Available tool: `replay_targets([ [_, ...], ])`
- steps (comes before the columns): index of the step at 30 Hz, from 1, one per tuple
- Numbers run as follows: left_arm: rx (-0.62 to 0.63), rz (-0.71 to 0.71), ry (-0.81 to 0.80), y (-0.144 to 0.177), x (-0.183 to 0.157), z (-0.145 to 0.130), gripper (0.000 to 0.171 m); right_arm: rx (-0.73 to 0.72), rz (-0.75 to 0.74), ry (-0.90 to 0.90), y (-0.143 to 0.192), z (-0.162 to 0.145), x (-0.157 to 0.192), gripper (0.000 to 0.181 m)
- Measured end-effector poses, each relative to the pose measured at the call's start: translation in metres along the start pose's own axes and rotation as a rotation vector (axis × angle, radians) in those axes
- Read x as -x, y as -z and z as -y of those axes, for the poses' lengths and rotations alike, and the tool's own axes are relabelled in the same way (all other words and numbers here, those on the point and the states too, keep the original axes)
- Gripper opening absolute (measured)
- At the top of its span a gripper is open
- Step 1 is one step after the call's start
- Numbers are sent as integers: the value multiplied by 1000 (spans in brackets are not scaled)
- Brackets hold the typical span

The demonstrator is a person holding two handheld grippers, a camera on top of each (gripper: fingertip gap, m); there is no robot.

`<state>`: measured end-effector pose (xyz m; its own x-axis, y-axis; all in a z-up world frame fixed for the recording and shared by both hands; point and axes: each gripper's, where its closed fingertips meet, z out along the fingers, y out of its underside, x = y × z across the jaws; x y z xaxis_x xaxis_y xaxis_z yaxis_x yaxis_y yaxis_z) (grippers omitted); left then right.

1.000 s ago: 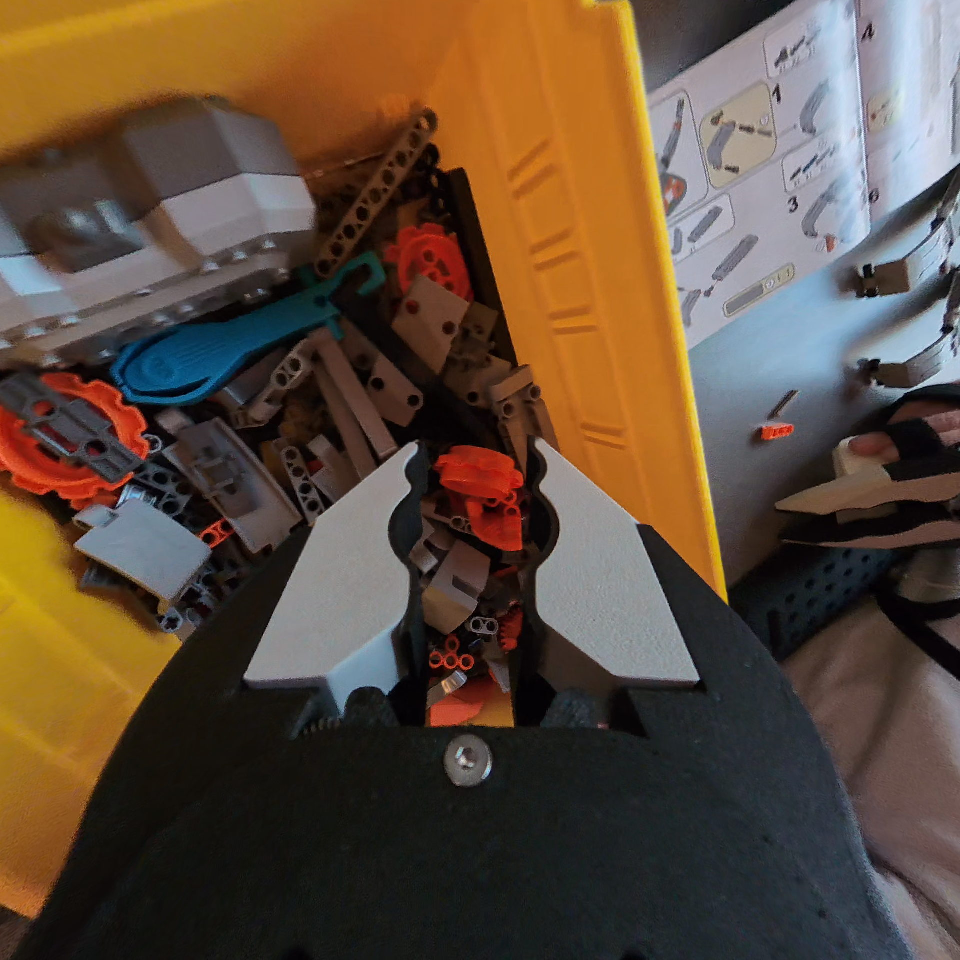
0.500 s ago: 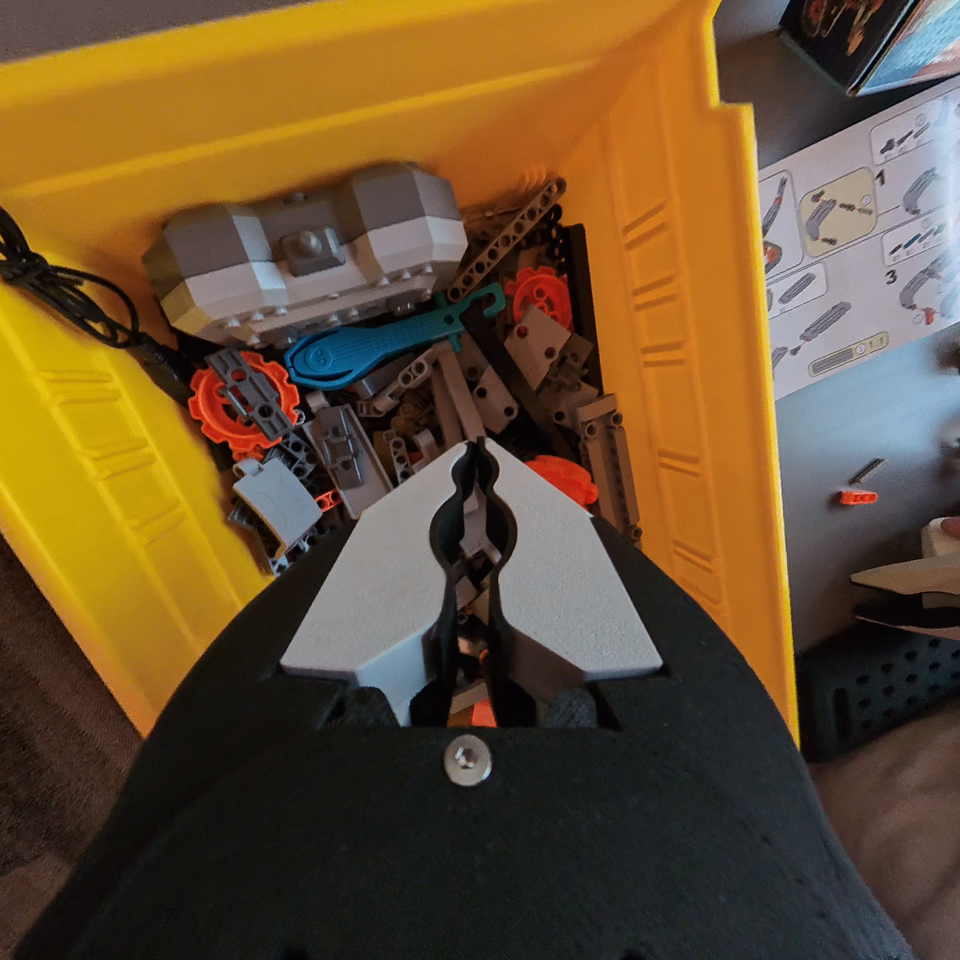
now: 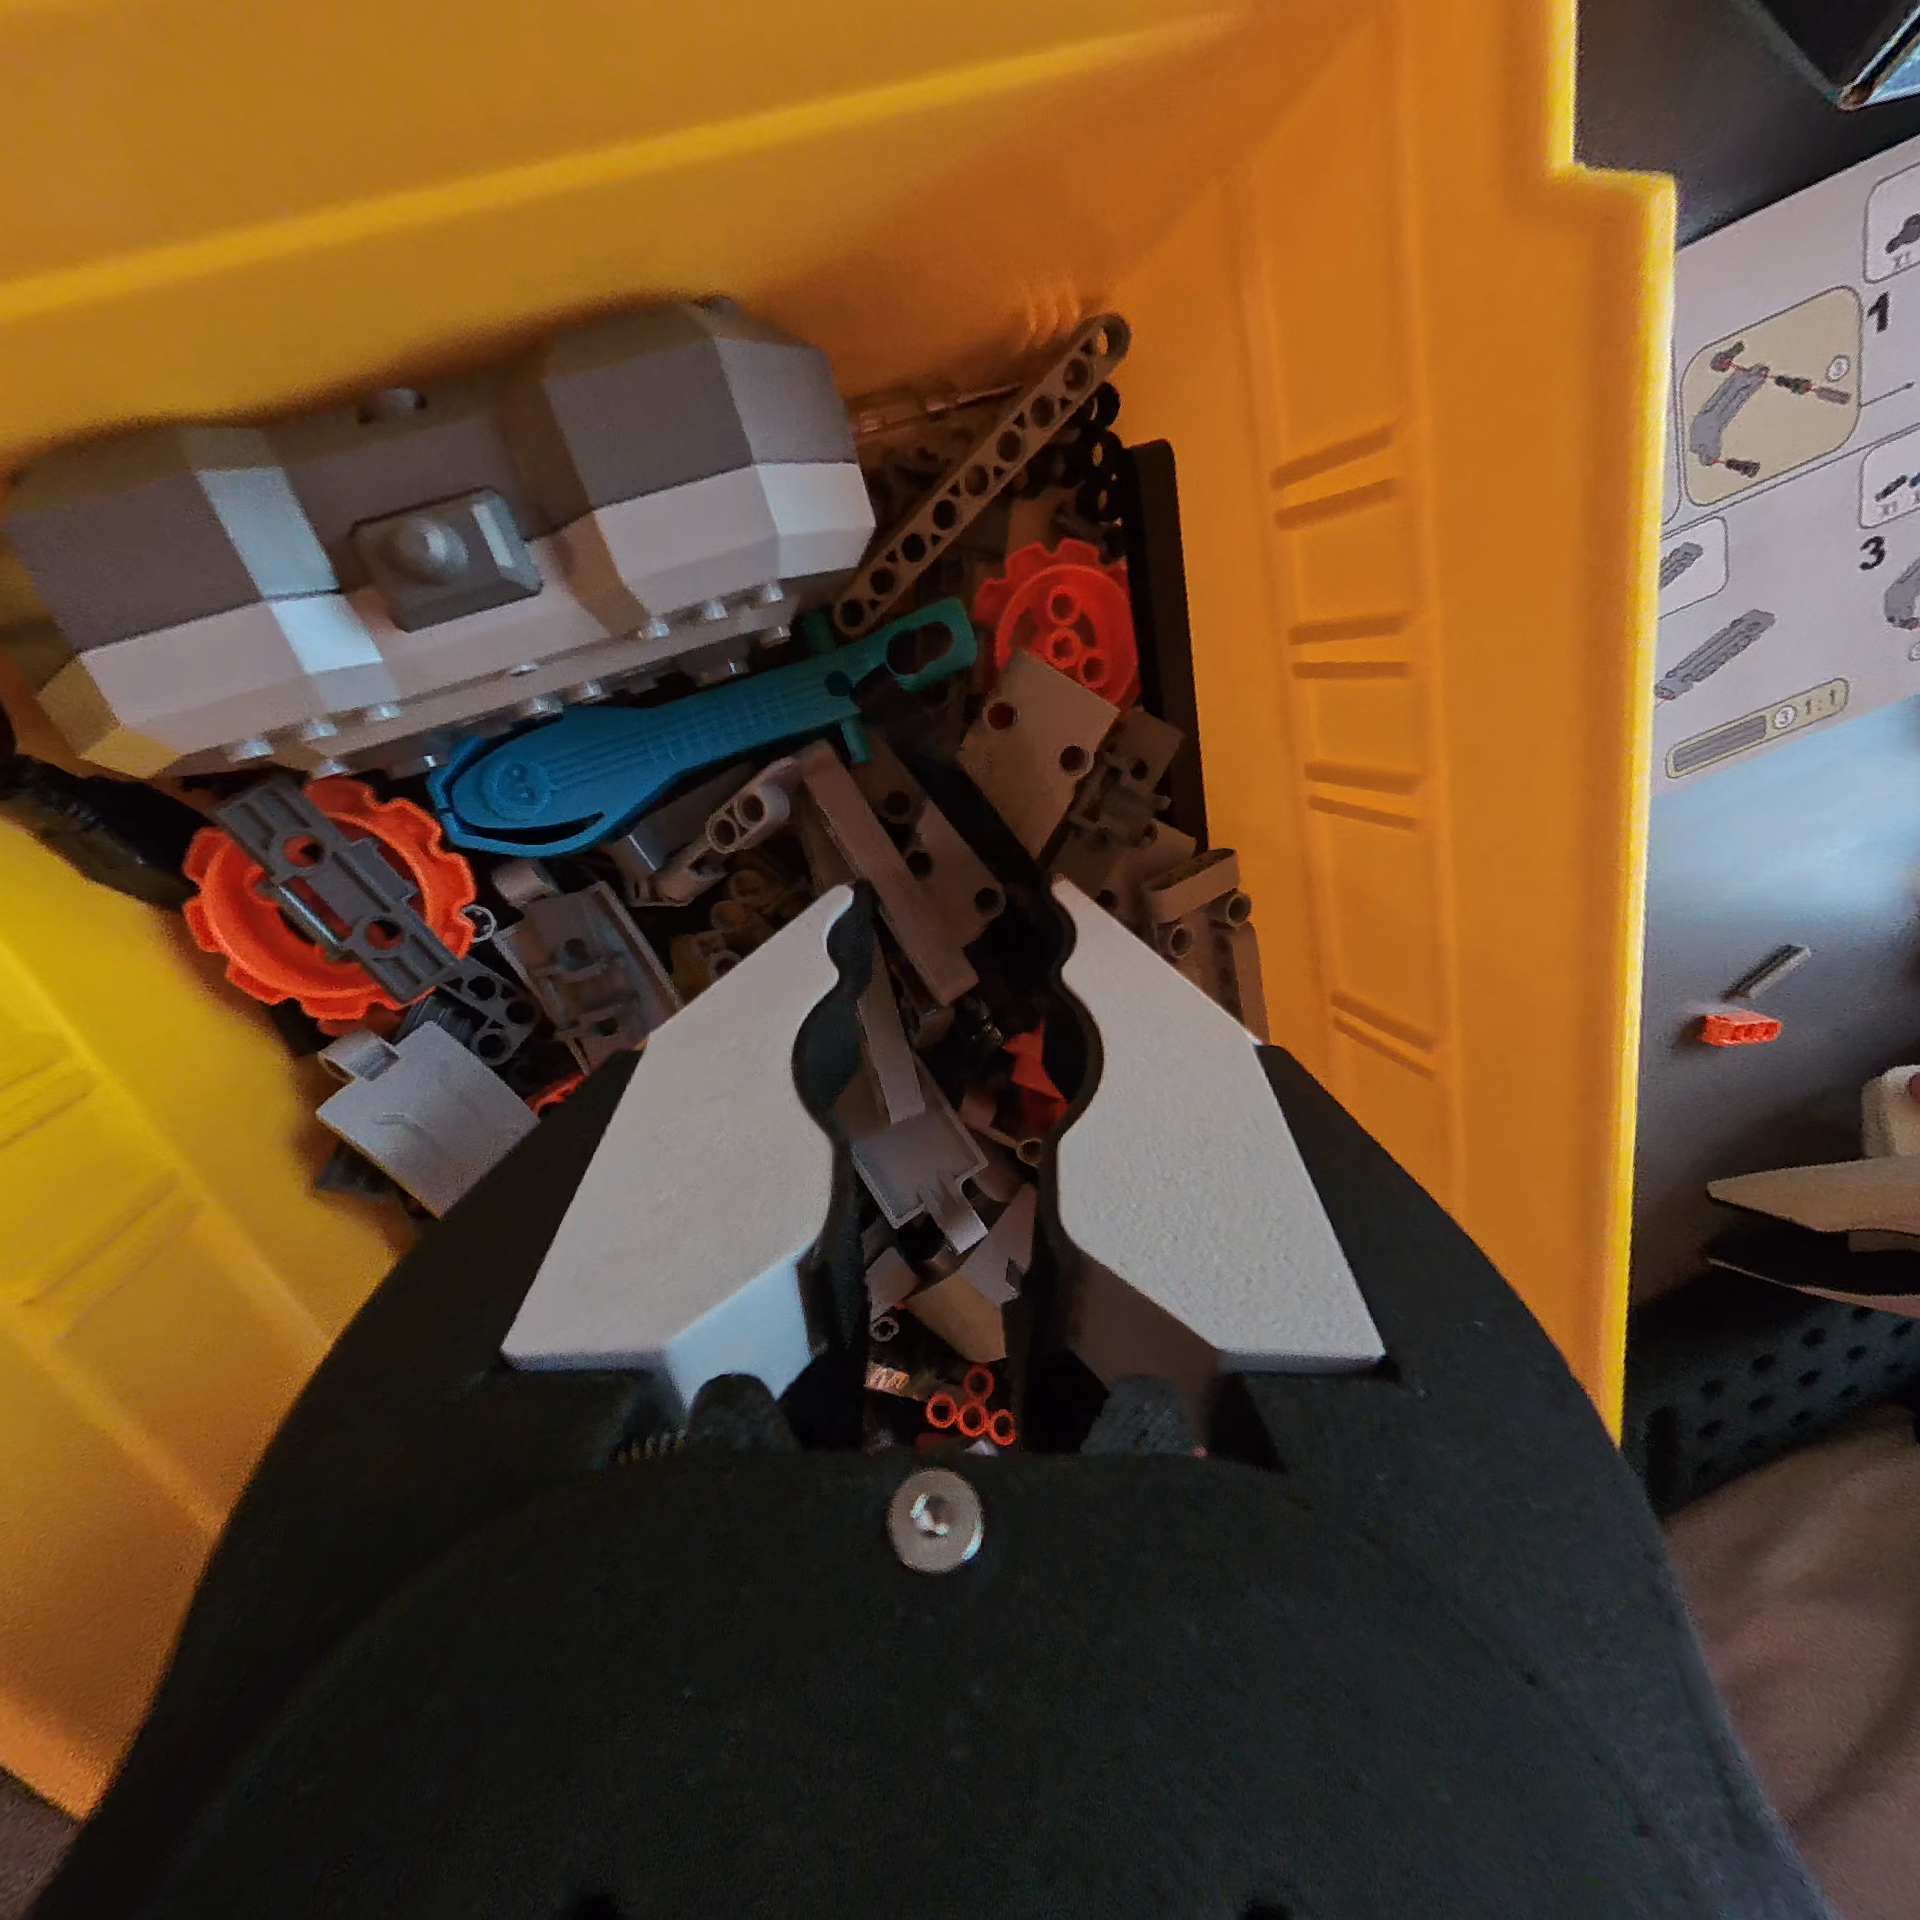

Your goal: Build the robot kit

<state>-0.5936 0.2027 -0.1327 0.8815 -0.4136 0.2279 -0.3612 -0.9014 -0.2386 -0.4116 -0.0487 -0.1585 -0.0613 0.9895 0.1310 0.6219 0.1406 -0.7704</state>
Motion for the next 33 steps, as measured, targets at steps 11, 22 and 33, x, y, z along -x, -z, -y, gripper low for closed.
replay_targets([
  [11, 45, -41, 11, 4, -1, -13, 1, 0, 1, -1, 0, 0, 0, 33],
  [22, 103, 43, 55, 29, 23, -46, 0, 0, 1, -1, 0, 0, 0, 33],
  [33, 75, -8, 0, 8, 2, -21, 23, 1, 3, -4, 0, 0, 0, 33],
])
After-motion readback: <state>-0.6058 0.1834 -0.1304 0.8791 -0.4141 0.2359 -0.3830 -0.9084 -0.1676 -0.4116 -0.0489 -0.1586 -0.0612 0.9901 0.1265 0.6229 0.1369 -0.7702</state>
